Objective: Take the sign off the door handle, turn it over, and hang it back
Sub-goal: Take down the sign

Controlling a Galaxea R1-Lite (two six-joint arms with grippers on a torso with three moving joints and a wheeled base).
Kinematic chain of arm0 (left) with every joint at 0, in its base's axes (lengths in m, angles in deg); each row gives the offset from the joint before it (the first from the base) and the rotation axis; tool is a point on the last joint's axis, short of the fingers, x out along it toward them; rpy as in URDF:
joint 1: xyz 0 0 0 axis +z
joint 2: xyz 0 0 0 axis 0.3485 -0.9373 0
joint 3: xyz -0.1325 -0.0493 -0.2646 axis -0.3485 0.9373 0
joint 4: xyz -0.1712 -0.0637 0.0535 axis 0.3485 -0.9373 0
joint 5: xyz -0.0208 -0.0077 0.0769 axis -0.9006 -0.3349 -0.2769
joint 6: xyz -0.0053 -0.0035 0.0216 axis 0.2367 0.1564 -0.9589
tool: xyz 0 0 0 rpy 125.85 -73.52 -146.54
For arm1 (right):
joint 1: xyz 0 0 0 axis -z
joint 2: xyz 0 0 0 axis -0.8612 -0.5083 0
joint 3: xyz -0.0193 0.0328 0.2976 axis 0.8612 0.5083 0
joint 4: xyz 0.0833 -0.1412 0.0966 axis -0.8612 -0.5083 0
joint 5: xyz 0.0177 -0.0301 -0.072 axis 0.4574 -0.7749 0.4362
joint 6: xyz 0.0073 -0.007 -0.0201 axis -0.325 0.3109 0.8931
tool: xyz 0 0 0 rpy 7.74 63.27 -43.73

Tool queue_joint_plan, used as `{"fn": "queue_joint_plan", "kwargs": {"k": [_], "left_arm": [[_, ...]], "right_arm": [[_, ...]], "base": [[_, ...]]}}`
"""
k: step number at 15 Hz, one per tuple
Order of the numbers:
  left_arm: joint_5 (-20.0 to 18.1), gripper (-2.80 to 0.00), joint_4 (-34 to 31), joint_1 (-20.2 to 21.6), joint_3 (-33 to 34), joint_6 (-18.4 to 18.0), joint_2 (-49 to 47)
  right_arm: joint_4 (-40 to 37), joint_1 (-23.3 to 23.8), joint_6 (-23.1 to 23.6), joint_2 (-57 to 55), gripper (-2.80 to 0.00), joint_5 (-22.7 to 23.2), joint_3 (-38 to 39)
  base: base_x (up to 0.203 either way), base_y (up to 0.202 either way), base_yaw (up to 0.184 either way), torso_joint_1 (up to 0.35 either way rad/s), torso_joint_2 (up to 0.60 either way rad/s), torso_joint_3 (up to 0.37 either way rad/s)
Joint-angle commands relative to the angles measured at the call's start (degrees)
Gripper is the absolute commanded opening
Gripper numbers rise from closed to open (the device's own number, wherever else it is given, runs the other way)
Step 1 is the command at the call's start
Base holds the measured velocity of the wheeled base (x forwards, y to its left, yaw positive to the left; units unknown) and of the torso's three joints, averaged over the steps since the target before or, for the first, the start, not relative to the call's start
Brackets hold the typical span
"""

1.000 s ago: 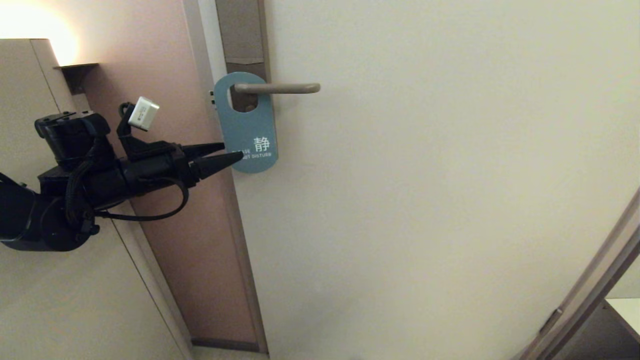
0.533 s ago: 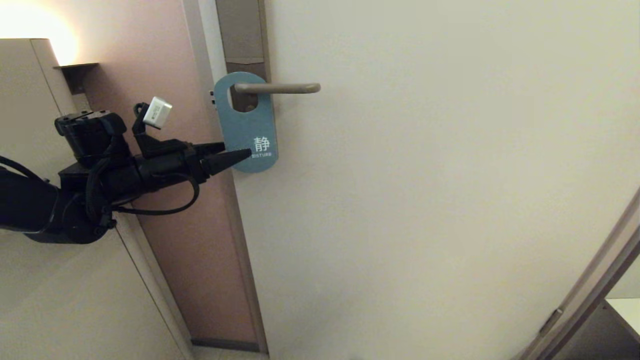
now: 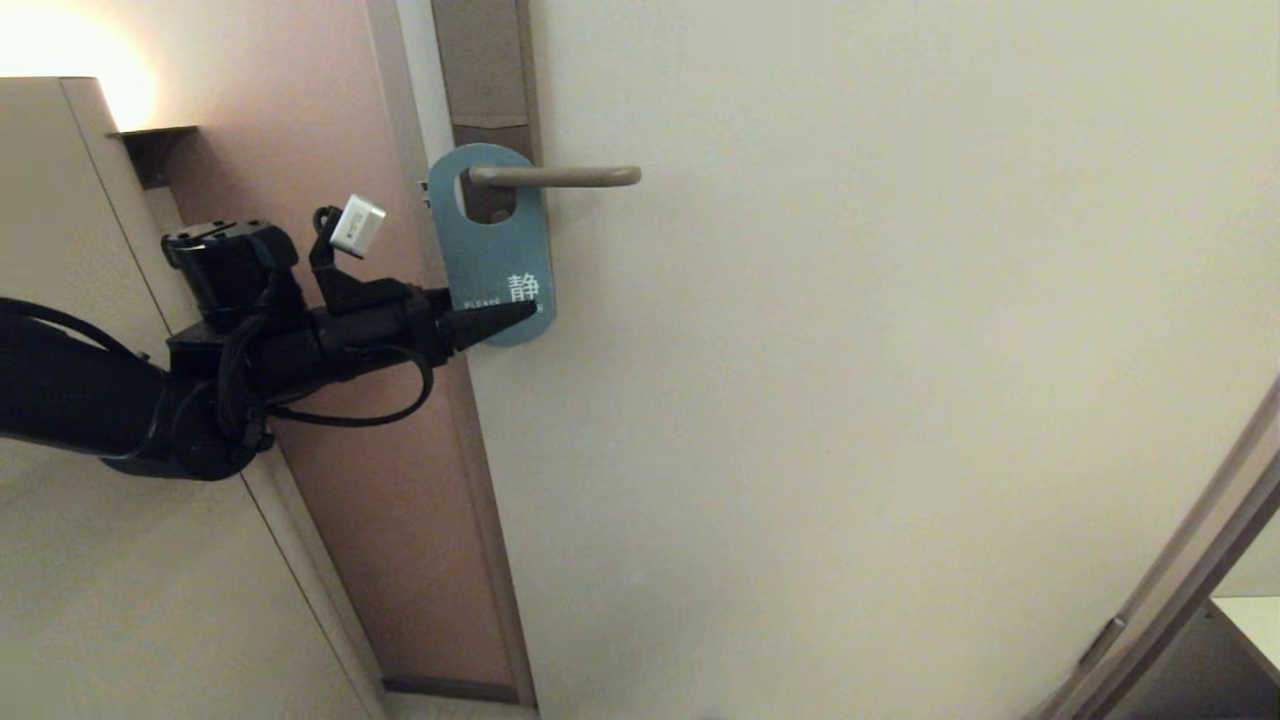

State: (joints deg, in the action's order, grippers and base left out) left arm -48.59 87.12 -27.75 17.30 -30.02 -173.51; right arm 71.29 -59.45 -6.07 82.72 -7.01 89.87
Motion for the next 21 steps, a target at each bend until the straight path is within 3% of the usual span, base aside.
{"fn": "queue_joint_plan", "kwargs": {"k": [1, 21], "left_arm": [[-0.30, 0.00, 0.30, -0.38, -0.02, 0.01, -0.18], [-0.10, 0.00, 1.97, -2.93, -0.39, -0.50, 0.28]], "right_arm": [[0.00, 0.00, 0.05, 0.00, -2.80, 0.01, 0.00], [0.00, 0.00, 0.05, 0.00, -2.80, 0.01, 0.00]], "base": [[0.000, 0.000, 0.000, 0.000, 0.00, 0.000], [0.000, 0.000, 0.000, 0.000, 0.00, 0.000]]}}
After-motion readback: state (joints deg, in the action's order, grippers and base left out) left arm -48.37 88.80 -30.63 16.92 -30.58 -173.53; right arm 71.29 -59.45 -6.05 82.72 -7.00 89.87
